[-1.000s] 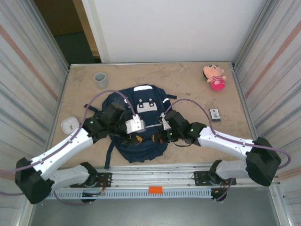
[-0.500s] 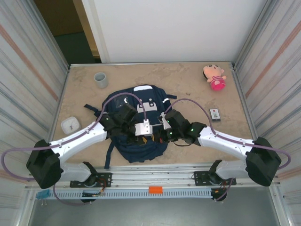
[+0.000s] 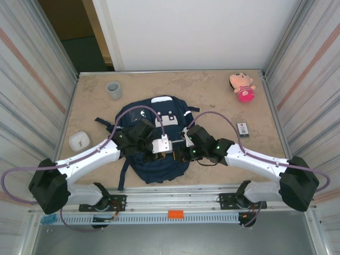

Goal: Pack books, pencil case, and school supplies into a backpack

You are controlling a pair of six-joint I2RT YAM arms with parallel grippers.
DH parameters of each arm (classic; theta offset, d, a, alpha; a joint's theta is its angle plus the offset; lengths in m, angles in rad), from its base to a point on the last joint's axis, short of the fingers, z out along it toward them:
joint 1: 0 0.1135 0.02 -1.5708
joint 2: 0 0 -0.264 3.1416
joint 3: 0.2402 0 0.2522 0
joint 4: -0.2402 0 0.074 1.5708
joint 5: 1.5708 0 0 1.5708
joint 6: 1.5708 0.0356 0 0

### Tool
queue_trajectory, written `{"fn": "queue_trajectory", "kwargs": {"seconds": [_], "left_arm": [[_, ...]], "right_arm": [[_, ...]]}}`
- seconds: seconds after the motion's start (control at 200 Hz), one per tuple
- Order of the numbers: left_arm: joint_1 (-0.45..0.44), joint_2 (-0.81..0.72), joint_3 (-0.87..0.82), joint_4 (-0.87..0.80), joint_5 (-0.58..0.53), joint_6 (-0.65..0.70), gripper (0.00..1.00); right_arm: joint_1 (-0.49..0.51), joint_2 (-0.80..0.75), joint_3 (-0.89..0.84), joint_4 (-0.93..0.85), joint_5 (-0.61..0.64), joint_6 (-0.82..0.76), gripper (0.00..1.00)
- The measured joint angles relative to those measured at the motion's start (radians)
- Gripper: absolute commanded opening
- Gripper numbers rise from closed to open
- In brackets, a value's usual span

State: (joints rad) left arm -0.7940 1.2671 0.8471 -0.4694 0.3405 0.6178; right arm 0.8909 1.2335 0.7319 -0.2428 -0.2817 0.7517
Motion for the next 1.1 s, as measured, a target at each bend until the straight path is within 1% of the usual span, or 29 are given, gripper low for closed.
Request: {"fn": "queue_trajectory", "kwargs": {"seconds": [0.075, 0.16, 0.2, 0.246, 0.291, 0.376, 0.541, 0.682, 0.767, 0.802, 0.847, 0.932, 0.987, 1.017, 1.097], "left_arm": [[0.001, -0.002, -0.008, 0.008, 0.007, -0.014, 0.03], [0.001, -0.002, -0.010, 0.014, 0.010, -0.024, 0.03], [0.001, -0.002, -0.010, 0.014, 0.010, -0.030, 0.03], [0.002, -0.004, -0.010, 0.014, 0.011, -0.035, 0.03], [0.004, -0.008, -0.012, 0.016, 0.011, -0.039, 0.02], [0.016, -0.022, -0.023, 0.026, 0.019, -0.044, 0.01], [0.053, -0.055, -0.040, 0.033, 0.043, -0.047, 0.00], [0.076, -0.098, -0.049, 0.032, 0.029, -0.046, 0.00], [0.077, -0.113, -0.051, 0.031, 0.015, -0.046, 0.02], [0.078, -0.117, -0.052, 0.030, 0.014, -0.046, 0.06], [0.079, -0.120, -0.053, 0.029, 0.015, -0.046, 0.12], [0.079, -0.121, -0.054, 0.025, 0.018, -0.054, 0.29], [0.079, -0.121, -0.052, 0.018, 0.019, -0.061, 0.45], [0.078, -0.121, -0.050, 0.014, 0.019, -0.064, 0.52], [0.060, -0.113, -0.031, 0.002, 0.015, -0.085, 0.63]], "right_arm": [[0.008, 0.001, 0.000, 0.002, 0.008, 0.000, 0.28], [0.014, 0.005, 0.000, 0.005, 0.016, -0.001, 0.29], [0.015, 0.008, 0.000, 0.006, 0.019, 0.000, 0.25], [0.015, 0.011, 0.000, 0.006, 0.021, -0.004, 0.16], [0.015, 0.015, 0.000, 0.003, 0.027, 0.003, 0.09], [0.015, 0.016, 0.000, 0.003, 0.034, -0.004, 0.00], [0.003, -0.003, 0.000, -0.005, 0.047, -0.004, 0.00], [-0.056, -0.051, 0.000, -0.051, 0.049, -0.018, 0.00], [-0.082, -0.073, -0.001, -0.076, 0.048, -0.031, 0.00], [-0.087, -0.076, -0.001, -0.080, 0.045, -0.033, 0.00], [-0.087, -0.077, -0.001, -0.079, 0.039, -0.037, 0.00], [-0.086, -0.076, -0.005, -0.072, 0.027, -0.046, 0.00], [-0.085, -0.075, -0.008, -0.072, 0.025, -0.050, 0.00], [-0.085, -0.074, -0.011, -0.073, 0.023, -0.050, 0.00], [-0.080, -0.069, -0.012, -0.072, 0.020, -0.053, 0.00]]}}
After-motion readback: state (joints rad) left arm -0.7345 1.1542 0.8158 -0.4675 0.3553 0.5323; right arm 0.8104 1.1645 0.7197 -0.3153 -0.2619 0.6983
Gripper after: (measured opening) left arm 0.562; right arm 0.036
